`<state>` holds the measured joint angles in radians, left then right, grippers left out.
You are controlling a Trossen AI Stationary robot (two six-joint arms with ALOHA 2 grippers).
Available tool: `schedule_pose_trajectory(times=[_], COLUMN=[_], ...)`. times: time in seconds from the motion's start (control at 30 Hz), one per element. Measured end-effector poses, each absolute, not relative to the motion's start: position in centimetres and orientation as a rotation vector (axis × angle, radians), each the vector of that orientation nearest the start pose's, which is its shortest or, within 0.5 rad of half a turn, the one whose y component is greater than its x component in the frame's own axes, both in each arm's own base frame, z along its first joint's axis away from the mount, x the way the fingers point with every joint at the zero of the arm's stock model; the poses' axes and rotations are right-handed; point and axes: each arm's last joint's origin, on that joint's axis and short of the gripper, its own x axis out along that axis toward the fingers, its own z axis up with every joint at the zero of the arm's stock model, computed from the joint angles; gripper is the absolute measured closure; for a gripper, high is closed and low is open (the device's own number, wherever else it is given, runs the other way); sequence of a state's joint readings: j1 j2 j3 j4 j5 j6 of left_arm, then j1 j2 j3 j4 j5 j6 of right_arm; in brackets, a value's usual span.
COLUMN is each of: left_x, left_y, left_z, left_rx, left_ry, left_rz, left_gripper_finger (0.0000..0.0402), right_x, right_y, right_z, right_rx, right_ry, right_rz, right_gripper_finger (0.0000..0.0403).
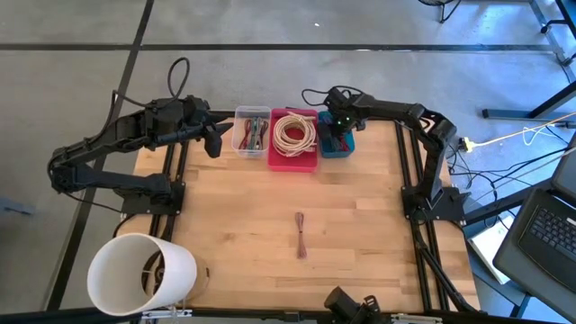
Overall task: Pick & Place USB Port
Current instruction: Put the purple charger cable into the blue bin, then put the pink charger cable into the blue bin
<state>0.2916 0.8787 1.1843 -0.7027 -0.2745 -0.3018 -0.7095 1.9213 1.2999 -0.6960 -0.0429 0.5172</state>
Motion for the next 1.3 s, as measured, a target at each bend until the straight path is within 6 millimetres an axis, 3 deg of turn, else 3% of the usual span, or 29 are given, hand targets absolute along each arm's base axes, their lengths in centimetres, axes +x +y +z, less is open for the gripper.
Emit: schedule_pose_trajectory(times=[0.27,0.4,0.5,0.6,0.77,0.93,1.1,1.3], left_x=[14.6,14.6,14.7,14.7,14.6,14.6,14.8,15.6], left_y=[5.2,5.2,5.2,5.2,5.2,5.2,5.3,5.5], left_z=[40.1,40.1,40.1,40.1,40.0,40.0,40.1,40.2], left_rx=[-0.299,-0.302,-0.304,-0.31,-0.291,-0.26,-0.245,-0.245], left_ry=[0.314,0.312,0.313,0.312,0.321,0.33,0.329,0.298], left_rz=[0.616,0.617,0.613,0.612,0.609,0.604,0.602,0.592], left_gripper_finger=[0.0258,0.0258,0.0258,0.0258,0.0258,0.0258,0.0258,0.0258], right_x=[28.2,28.3,28.3,28.6,29.9,30.2,30.8,33.4], right_y=[-23.9,-23.2,-21.4,-17.5,-7.5,1.4,6.9,10.2], right_z=[17.3,18.6,20.5,22.7,26.3,28.3,28.1,24.3], right_rx=[0.832,0.708,0.653,0.698,0.74,0.859,1.032,1.138], right_ry=[1.07,1.059,1.067,1.096,1.088,0.971,0.86,0.931], right_rz=[-0.92,-1.002,-1.014,-0.92,-0.736,-0.652,-0.652,-0.622], right_gripper_finger=[0.0242,0.0217,0.0213,0.0217,0.0231,0.024,0.024,0.024])
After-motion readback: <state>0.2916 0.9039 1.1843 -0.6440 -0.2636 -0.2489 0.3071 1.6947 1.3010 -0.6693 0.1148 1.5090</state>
